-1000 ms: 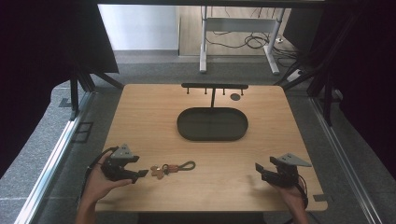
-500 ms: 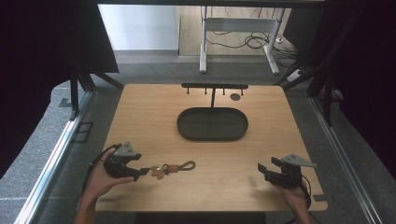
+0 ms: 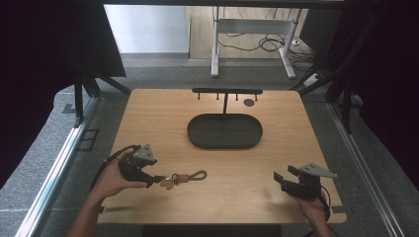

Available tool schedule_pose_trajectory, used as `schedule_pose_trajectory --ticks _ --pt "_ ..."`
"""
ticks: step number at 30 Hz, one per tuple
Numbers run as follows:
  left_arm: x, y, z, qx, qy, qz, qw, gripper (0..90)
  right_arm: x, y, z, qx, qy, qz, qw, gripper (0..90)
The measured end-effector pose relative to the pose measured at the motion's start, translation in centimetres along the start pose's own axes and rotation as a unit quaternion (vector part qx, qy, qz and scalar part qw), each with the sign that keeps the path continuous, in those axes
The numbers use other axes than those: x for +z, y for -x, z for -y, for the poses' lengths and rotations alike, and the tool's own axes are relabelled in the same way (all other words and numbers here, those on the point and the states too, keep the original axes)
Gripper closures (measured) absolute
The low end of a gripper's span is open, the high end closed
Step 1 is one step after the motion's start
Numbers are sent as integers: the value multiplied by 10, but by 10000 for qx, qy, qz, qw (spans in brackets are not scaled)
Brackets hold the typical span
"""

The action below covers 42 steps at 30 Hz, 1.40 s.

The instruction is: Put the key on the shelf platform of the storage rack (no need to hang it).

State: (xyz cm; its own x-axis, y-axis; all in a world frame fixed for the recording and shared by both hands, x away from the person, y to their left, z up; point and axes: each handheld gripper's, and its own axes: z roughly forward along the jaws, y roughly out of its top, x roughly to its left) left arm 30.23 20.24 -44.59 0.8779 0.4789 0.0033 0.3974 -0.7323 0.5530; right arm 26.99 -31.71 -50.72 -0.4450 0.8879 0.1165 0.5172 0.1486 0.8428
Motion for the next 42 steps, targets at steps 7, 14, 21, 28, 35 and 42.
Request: schedule_pose_trajectory --ticks 7,14,21,28,35,42 --pt "-1 2 -13 301 -146 39 9994 337 0 1 0 4 -18 -3 10000 319" --pt "4 1 -24 462 -298 103 9984 340 3 0 2 -21 -75 10 10000 319" --pt "6 0 -34 525 -297 185 9980 345 4 -2 2 -81 -107 -10 9999 318" --pt "16 0 -43 610 -490 209 9967 356 6 -4 2 -105 -142 -35 9998 316" --pt "30 0 -52 723 -636 286 9949 389 6 -5 2 -114 -145 -32 9998 315" --pt "43 3 -59 815 -777 371 9929 405 7 -6 3 -153 -187 -42 9997 315"
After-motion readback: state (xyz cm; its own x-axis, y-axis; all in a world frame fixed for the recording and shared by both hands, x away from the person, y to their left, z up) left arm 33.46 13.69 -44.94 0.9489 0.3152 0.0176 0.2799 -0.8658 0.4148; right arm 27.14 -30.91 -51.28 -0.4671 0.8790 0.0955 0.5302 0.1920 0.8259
